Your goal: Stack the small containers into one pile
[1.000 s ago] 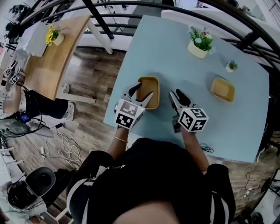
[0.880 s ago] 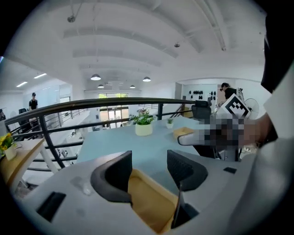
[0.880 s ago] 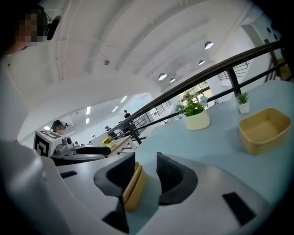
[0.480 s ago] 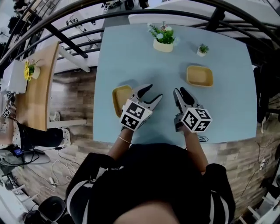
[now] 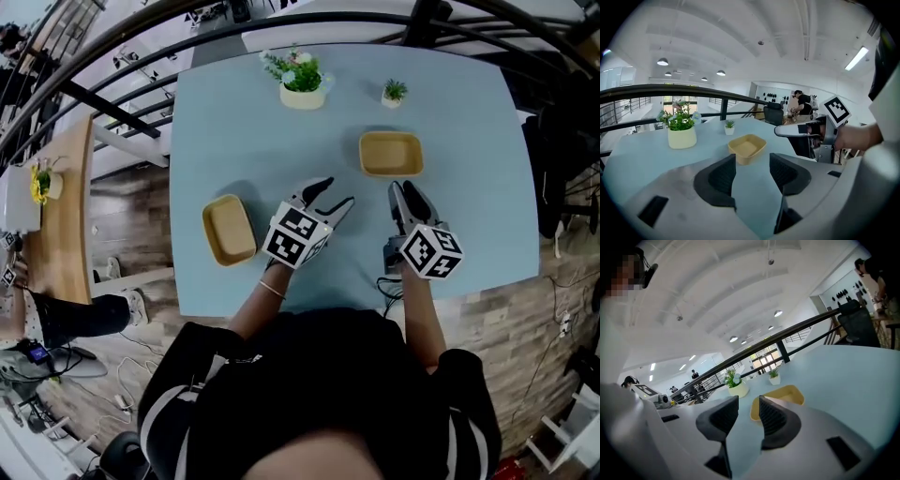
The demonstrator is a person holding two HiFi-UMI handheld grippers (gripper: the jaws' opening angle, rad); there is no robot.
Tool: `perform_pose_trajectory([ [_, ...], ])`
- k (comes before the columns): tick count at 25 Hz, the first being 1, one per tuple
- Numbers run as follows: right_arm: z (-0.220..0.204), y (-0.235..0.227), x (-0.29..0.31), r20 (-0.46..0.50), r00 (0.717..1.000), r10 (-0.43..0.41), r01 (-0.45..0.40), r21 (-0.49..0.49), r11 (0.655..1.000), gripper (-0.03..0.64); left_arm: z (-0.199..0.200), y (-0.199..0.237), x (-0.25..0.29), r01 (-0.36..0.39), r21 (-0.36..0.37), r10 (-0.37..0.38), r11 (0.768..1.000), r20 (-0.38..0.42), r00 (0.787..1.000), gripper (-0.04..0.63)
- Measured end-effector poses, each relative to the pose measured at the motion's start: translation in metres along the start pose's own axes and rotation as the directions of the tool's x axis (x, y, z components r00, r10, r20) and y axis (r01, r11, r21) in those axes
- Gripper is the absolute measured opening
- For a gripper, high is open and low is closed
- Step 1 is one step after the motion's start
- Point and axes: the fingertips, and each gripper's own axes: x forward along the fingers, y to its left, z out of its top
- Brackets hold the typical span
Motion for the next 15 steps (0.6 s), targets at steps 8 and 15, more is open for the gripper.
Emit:
perform_pose_trajectory([
  [8,0.010,-0.067,0.012,-0.029,0.998,-0.060,0.060,0.008,0.998,0.137,0.001,0.010,0.053,-0.019,-0.075,0.017,0.997,-0.030,0.999,0.227],
  [15,0.002,-0.118,0.036,-0.091,0.991,-0.101,0.101,-0.004,0.995,0.143,-0.003,0.029,0.090,-0.074,-0.139,0.065,0.988,-0.069,0.996,0.227],
])
